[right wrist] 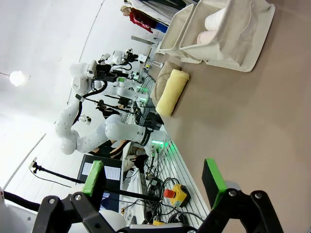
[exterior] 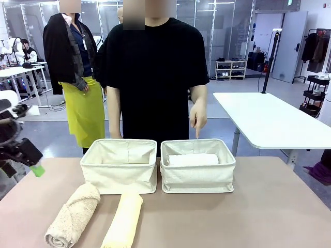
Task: Divide the towels into two baskets.
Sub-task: Pick up one hotel-folded towel from the bottom of the table and place it in the Fabric basket indicated by the person.
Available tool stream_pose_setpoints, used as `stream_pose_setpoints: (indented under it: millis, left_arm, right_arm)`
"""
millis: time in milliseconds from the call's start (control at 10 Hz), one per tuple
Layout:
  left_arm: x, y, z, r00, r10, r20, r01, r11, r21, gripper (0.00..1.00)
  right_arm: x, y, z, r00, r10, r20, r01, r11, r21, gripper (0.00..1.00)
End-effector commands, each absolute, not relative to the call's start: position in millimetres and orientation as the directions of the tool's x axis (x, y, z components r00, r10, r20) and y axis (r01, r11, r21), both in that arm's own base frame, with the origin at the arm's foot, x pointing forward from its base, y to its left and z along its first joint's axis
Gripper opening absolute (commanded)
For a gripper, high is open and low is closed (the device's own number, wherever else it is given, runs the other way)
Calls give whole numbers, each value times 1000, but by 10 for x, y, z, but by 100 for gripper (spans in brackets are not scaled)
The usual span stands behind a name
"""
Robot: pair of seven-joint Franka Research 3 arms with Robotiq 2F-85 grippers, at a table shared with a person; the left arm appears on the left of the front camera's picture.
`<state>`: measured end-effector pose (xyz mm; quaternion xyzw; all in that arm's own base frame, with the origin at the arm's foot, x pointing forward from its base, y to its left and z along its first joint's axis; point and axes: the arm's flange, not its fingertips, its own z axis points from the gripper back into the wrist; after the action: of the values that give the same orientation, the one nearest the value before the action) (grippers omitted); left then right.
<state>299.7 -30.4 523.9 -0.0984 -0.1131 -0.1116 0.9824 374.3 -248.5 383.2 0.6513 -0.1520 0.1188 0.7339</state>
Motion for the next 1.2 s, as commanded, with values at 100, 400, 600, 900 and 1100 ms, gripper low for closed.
stream_pose_setpoints:
  millis: [100,400,600,900,1100]
  left_arm:
    - [3295,-540,4917,957,-208,203,236,964,-125,100]
    - [3393,-725,4476,967,-195,166,210,975,-75,100]
    - [3369,-856,4184,967,-182,177,198,977,-79,100]
    - [3407,-916,3797,978,-153,141,159,987,-32,100]
    - [3433,-948,3593,982,-127,141,133,991,-32,100]
  right_arm:
    - [3725,-2470,3852,923,-29,383,-377,124,918,100]
    - [3725,-2470,3852,923,-29,383,-377,124,918,100]
    - [3725,-2470,3852,923,-29,383,-377,124,918,100]
    - [3725,-2470,3852,923,-29,383,-377,124,918,100]
    - [3725,-2470,3852,923,-29,383,-377,124,918,100]
